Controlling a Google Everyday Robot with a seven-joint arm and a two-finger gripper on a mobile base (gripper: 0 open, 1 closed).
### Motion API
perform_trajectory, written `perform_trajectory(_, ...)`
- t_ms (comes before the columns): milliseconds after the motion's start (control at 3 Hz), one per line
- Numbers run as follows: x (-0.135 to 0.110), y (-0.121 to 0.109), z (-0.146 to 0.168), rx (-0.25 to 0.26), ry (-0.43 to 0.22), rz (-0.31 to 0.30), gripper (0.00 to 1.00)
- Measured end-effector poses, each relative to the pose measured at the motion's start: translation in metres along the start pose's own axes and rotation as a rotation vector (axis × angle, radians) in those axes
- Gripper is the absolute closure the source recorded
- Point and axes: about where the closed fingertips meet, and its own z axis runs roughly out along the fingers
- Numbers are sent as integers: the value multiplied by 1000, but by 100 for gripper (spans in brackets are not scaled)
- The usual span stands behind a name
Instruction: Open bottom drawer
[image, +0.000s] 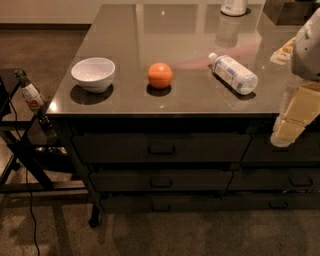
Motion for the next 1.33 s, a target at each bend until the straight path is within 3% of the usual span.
perform_trajectory(333,0,0,0,0,0,0,0)
perform_trajectory(667,-5,18,29,-40,-4,8,0)
perform_trajectory(1000,-32,52,74,-51,-35,3,0)
perform_trajectory(1333,-54,91,143,-120,-54,10,0)
